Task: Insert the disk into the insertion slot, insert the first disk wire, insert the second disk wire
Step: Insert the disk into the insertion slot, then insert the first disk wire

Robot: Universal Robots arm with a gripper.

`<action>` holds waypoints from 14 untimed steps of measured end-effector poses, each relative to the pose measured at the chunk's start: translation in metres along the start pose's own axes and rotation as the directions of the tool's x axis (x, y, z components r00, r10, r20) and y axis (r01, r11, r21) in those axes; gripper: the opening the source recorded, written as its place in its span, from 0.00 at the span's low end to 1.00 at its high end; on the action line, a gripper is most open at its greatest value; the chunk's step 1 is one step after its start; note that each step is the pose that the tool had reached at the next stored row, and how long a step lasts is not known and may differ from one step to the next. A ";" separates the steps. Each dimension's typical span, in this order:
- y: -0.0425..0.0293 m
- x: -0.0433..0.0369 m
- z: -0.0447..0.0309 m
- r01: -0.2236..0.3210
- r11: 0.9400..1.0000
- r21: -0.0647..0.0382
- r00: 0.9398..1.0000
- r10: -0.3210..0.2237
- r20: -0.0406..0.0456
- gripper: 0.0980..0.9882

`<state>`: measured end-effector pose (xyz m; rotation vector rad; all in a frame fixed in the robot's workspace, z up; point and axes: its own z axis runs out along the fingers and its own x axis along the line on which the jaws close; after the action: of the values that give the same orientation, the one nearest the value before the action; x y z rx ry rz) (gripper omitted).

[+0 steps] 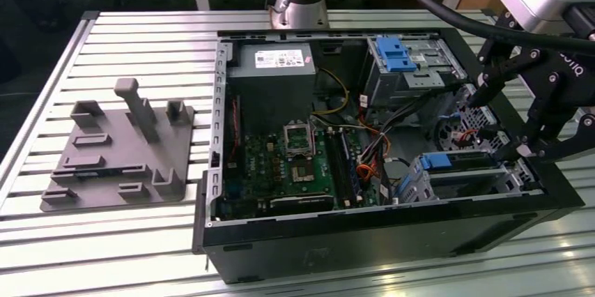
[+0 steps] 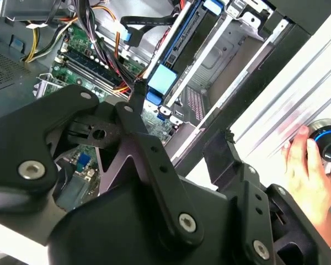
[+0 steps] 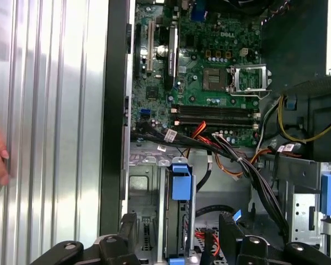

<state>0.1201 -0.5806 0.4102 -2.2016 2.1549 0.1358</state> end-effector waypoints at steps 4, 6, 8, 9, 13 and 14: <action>0.0000 0.0000 0.0000 0.002 1.000 0.000 1.000 -0.002 0.000 0.67; 0.0000 0.0000 0.0000 0.004 1.000 0.000 1.000 -0.004 0.000 0.67; 0.0000 0.0000 0.0000 0.005 1.000 -0.001 1.000 -0.005 0.000 0.67; 0.0000 0.0000 0.0000 0.005 1.000 -0.001 1.000 -0.005 0.000 0.67; 0.0000 0.0000 0.0000 0.008 1.000 -0.001 1.000 -0.008 0.000 0.67; 0.0000 0.0000 0.0000 0.008 1.000 -0.001 1.000 -0.008 0.000 0.67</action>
<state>0.1201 -0.5806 0.4103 -2.2109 2.1460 0.1362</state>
